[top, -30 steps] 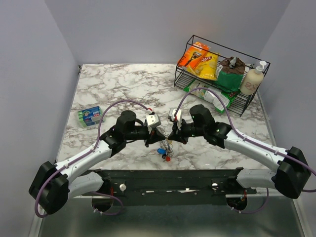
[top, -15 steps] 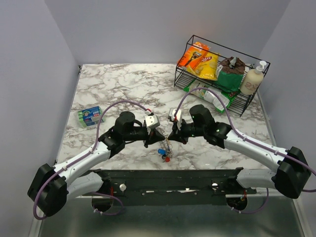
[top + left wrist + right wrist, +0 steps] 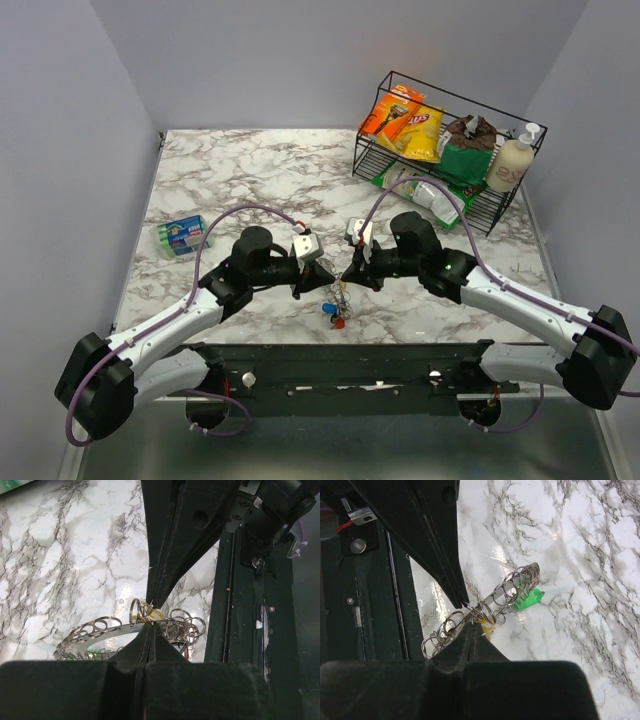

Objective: Put the keys on the keyring

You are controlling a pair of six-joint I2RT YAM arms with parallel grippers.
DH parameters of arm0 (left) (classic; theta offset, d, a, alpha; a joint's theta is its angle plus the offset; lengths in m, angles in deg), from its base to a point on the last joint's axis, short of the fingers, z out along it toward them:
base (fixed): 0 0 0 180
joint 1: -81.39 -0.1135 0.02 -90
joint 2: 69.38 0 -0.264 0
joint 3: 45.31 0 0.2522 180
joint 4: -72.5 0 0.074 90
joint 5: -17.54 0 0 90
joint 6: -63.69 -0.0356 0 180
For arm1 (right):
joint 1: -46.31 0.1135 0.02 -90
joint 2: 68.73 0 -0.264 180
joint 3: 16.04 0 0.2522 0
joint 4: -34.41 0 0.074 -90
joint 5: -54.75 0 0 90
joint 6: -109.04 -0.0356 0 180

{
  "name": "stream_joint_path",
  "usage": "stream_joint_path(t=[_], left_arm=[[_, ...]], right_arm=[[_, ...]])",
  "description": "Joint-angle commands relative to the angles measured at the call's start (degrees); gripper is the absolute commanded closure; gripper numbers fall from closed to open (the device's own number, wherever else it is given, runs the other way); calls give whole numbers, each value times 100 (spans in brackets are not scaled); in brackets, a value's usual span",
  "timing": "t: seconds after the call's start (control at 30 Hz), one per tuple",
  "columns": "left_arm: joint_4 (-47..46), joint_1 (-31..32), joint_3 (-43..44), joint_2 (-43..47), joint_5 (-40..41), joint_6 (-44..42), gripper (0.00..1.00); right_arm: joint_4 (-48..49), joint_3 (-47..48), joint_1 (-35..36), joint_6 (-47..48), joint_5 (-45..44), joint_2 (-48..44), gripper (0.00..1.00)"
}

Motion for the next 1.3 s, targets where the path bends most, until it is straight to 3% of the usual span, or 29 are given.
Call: stream_joint_path(t=[0.0,1.27], left_arm=[[-65,63,-6,62,-108,-38,100],[-302,72,-129,387,-134,-21,100]], right_arm=[[198,102,-43,-23,45,-43,99],[435,-29,-52,-67,63,212,99]])
